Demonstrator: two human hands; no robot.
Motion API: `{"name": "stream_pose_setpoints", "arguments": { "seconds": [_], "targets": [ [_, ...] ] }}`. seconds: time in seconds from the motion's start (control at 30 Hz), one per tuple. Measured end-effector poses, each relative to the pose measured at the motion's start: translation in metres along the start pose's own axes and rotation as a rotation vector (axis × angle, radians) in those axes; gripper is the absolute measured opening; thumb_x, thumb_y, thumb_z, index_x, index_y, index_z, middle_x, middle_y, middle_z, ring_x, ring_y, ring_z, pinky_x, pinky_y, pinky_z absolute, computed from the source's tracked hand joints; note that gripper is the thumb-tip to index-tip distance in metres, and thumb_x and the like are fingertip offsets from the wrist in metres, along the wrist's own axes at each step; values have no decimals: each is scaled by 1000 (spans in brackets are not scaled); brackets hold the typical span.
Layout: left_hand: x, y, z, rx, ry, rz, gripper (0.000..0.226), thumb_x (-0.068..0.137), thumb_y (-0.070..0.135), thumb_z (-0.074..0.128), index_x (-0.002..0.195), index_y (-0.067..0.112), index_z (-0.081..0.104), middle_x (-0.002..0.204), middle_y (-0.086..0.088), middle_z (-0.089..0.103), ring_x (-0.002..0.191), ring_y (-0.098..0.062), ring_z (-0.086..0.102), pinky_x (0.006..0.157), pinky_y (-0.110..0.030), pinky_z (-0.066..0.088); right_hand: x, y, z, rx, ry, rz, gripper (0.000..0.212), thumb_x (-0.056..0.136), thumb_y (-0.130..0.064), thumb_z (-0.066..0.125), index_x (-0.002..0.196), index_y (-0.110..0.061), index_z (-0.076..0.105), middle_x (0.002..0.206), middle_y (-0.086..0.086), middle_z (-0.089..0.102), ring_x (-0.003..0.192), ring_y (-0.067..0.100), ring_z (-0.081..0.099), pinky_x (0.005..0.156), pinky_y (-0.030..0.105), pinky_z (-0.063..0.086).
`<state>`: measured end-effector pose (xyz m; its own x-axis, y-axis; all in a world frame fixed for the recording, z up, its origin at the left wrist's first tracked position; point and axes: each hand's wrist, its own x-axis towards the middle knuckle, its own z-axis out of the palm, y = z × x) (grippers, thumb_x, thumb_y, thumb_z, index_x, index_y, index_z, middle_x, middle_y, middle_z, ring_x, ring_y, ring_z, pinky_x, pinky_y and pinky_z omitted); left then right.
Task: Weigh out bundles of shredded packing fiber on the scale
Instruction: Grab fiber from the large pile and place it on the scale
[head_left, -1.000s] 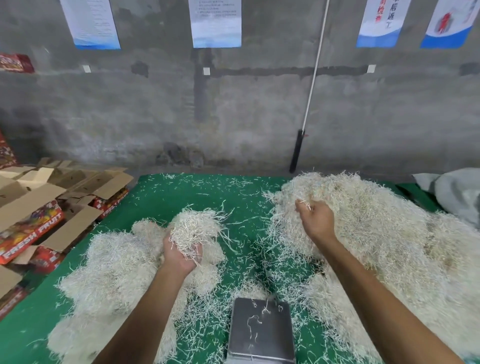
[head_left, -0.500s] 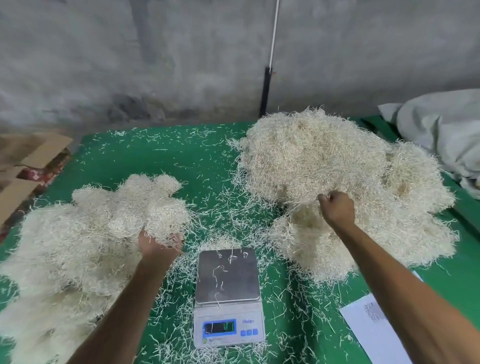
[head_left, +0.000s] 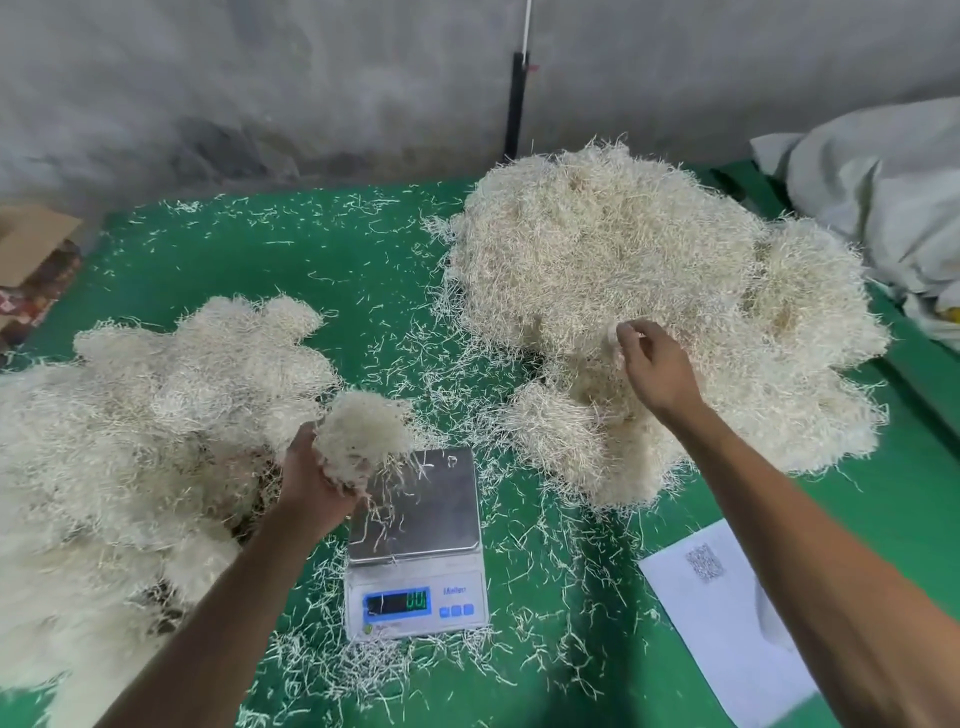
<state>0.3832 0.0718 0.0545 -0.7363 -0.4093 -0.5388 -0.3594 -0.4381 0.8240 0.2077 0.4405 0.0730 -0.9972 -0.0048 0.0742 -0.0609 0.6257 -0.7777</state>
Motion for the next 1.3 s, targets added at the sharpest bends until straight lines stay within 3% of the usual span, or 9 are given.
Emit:
{"name": "stream_pose_setpoints", "arguments": {
  "seconds": [0.1, 0.2, 0.37, 0.47, 0.6, 0.9, 1.07, 1.2, 1.3],
  "targets": [
    [5, -1, 6, -83, -154, -2, 19, 105, 18, 46, 120, 12, 57, 109, -7, 67, 89, -9, 73, 72, -26, 60, -3, -7, 6, -266, 8, -177, 37, 109, -33, 42, 106, -12, 71, 95, 10, 73, 87, 31, 66, 83, 45, 57],
    [0, -9, 0, -112, -216, -115, 41, 96, 34, 62, 131, 14, 53, 133, -23, 56, 118, -40, 61, 94, -54, 55, -15, -16, 17, -543, 83, -305, 24, 102, -31, 58, 106, -15, 75, 113, 13, 67, 104, 31, 60, 98, 47, 49],
    [-6, -33, -22, 683, -185, 59, 69, 95, 34, 67, 152, 23, 29, 150, -24, 39, 91, -31, 70, 69, -45, 63, -62, -31, 65, -406, 100, -321, 19, 99, -27, 60, 107, -15, 74, 121, 10, 62, 108, 27, 58, 102, 47, 48],
    [-15, -40, -48, 988, -63, 318, 73, 90, 53, 66, 151, 33, 30, 139, -14, 56, 74, -17, 73, 71, -40, 62, -98, -40, 98, -293, 31, -319, 20, 101, -20, 58, 108, -10, 73, 119, 9, 65, 104, 23, 60, 98, 44, 51],
    [-30, -43, -77, 668, -38, 283, 65, 81, 53, 74, 137, 28, 50, 113, -6, 70, 83, -19, 75, 70, -48, 63, -156, -53, 141, -128, -92, -273, 26, 106, -21, 54, 123, -8, 67, 125, 7, 65, 115, 18, 58, 107, 38, 45],
    [-47, -63, -128, 517, -103, 196, 41, 94, 37, 67, 128, 18, 56, 114, -6, 68, 96, -17, 72, 69, -37, 63, -223, -59, 164, 33, -238, -45, 39, 106, -26, 55, 141, -9, 55, 137, 5, 59, 120, 23, 62, 106, 48, 51],
    [-51, -73, -153, 437, -78, 172, 28, 96, 30, 65, 119, 16, 62, 118, -4, 67, 95, -15, 74, 70, -35, 62, -227, -54, 154, 58, -178, 25, 39, 105, -25, 56, 142, -12, 53, 134, 0, 61, 103, -8, 60, 88, 5, 43],
    [-61, -73, -159, 323, -32, 171, 21, 93, 34, 65, 112, 24, 63, 109, 0, 72, 96, -18, 74, 70, -33, 62, -227, -50, 151, 87, -171, 71, 38, 105, -26, 56, 140, -12, 53, 133, -2, 62, 113, 10, 61, 95, 27, 51],
    [-65, -71, -162, 438, -87, 218, 23, 99, 13, 58, 122, 19, 59, 110, 7, 68, 96, -9, 73, 71, -23, 60, -226, -49, 151, 116, -169, 87, 37, 105, -26, 56, 140, -13, 52, 128, -5, 62, 109, 8, 62, 85, 14, 46]
  ]
}}
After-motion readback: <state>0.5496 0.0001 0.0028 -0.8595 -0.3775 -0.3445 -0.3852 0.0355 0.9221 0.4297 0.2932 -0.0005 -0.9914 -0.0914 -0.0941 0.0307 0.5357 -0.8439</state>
